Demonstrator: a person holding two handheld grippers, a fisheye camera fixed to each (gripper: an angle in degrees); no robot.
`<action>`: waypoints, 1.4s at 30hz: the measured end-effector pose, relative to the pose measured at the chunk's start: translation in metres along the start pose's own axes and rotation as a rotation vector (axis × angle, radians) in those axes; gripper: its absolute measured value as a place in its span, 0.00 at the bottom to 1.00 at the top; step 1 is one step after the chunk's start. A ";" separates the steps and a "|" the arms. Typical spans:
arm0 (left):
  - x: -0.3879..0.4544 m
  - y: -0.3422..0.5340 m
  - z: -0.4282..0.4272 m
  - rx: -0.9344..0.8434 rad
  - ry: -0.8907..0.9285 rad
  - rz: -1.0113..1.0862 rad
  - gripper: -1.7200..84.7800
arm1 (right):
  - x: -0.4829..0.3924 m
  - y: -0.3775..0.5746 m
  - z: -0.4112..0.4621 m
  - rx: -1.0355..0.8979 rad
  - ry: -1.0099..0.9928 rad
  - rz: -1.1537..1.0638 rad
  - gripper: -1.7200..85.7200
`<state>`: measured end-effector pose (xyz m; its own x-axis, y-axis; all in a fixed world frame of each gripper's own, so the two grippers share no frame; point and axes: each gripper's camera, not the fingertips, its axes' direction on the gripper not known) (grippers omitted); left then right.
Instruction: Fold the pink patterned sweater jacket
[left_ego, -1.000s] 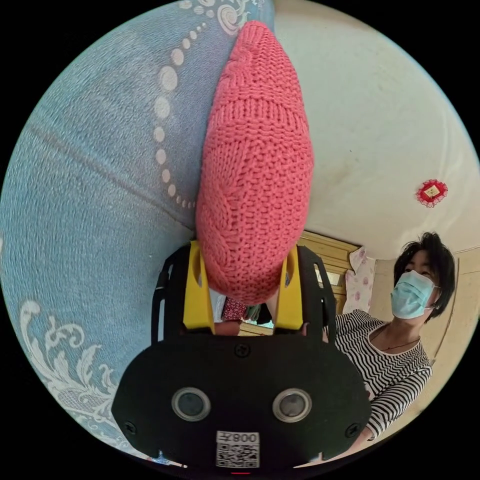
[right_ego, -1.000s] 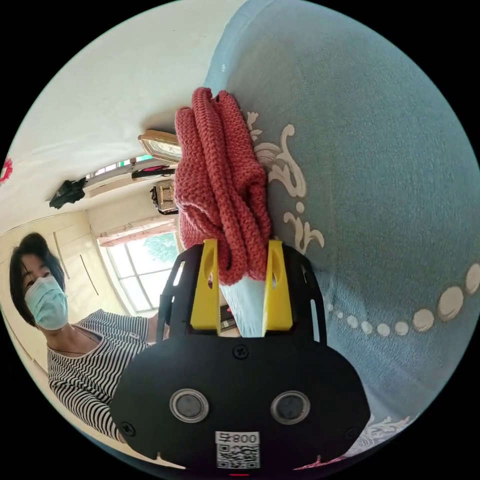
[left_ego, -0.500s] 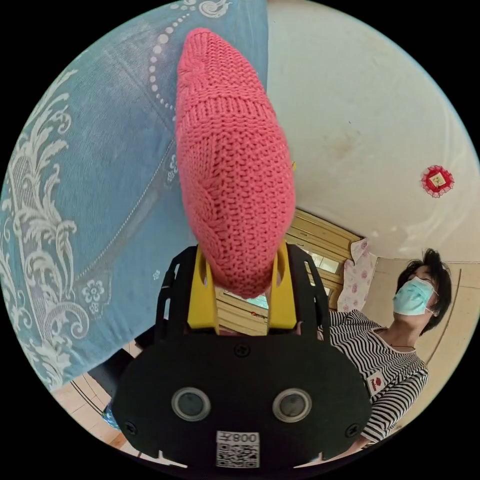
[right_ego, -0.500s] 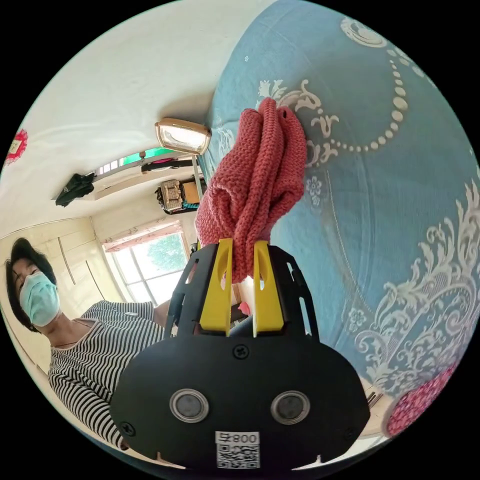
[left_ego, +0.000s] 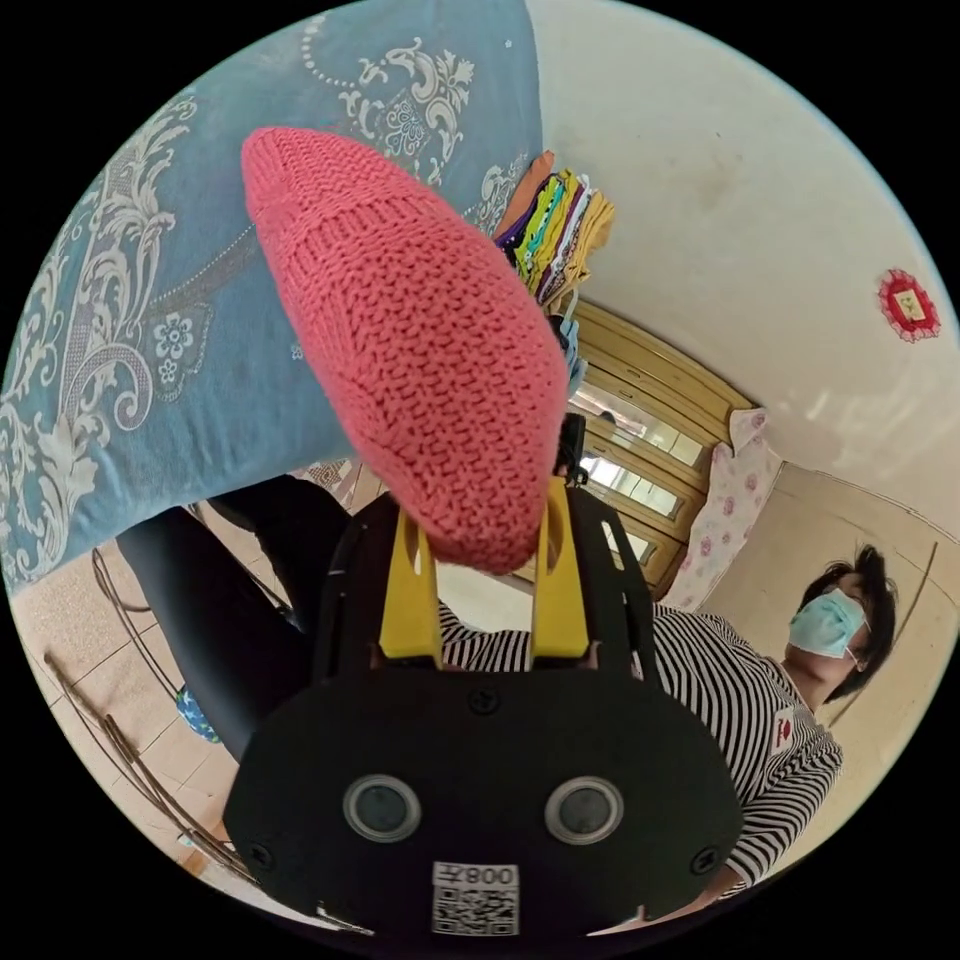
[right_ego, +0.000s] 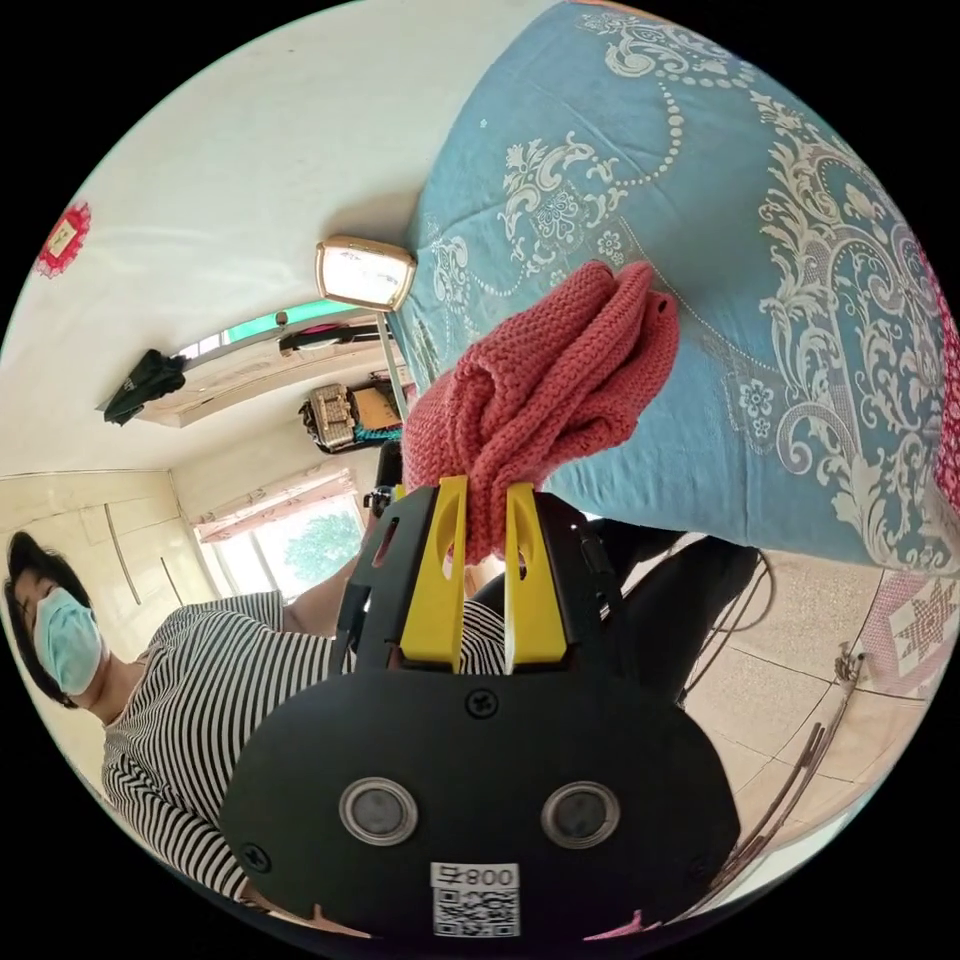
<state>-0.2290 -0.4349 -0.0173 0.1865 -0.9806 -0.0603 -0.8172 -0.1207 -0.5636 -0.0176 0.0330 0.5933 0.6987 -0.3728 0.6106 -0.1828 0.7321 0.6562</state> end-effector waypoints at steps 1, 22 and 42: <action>-0.002 0.002 0.001 -0.005 -0.009 -0.011 0.22 | 0.009 0.006 0.001 0.001 0.001 0.026 0.09; -0.037 0.082 -0.042 0.322 0.312 -0.171 0.31 | 0.069 0.035 -0.053 -0.090 -0.024 0.049 0.08; 0.143 0.039 -0.081 0.104 0.108 -0.170 0.24 | 0.094 0.031 -0.184 -0.074 -0.047 0.042 0.07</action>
<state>-0.2789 -0.5925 0.0187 0.2528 -0.9590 0.1284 -0.7172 -0.2748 -0.6404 0.1695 0.1255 0.5890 0.6580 -0.3656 0.6584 -0.1589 0.7872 0.5959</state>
